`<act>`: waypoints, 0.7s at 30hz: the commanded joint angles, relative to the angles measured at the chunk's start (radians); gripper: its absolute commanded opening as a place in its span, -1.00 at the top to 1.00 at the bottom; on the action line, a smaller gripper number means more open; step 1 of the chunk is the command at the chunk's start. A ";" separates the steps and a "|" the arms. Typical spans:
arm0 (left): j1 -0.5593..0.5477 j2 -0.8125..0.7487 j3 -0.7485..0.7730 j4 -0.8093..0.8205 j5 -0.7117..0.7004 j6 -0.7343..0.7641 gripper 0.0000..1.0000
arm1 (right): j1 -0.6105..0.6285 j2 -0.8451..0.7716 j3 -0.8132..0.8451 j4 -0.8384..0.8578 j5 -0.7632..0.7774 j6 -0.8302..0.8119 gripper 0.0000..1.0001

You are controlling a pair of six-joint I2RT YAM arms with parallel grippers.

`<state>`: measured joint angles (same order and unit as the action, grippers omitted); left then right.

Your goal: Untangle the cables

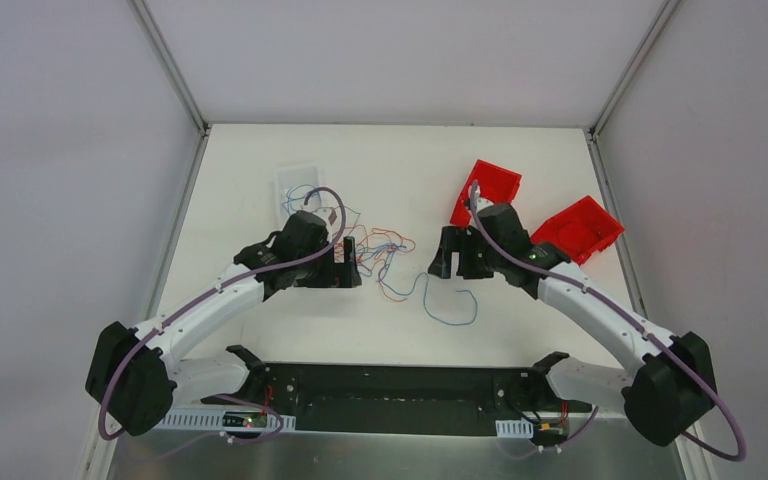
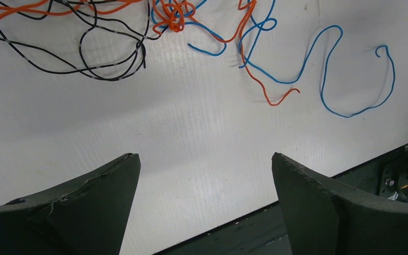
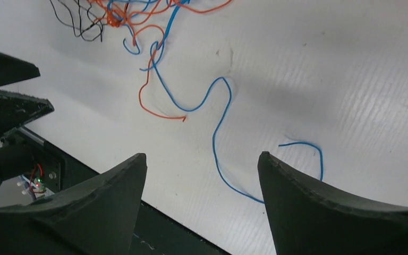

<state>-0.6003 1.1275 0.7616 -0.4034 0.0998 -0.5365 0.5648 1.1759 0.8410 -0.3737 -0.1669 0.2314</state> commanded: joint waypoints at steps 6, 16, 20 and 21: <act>0.008 -0.048 -0.045 0.006 0.084 -0.047 -0.98 | 0.051 -0.110 -0.101 -0.001 0.062 0.034 -0.93; 0.008 -0.103 -0.062 0.006 0.073 -0.049 -0.98 | 0.134 -0.093 -0.167 -0.009 0.154 0.111 -0.99; 0.008 -0.109 -0.056 0.006 0.084 -0.048 -0.98 | 0.173 -0.052 -0.176 0.032 0.161 0.131 -0.99; 0.008 -0.110 -0.057 0.006 0.086 -0.047 -0.98 | 0.181 -0.038 -0.177 0.046 0.161 0.136 -0.99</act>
<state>-0.6003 1.0382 0.6983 -0.4030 0.1585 -0.5758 0.7158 1.1030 0.6724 -0.3771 -0.0383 0.3317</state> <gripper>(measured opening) 0.990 0.992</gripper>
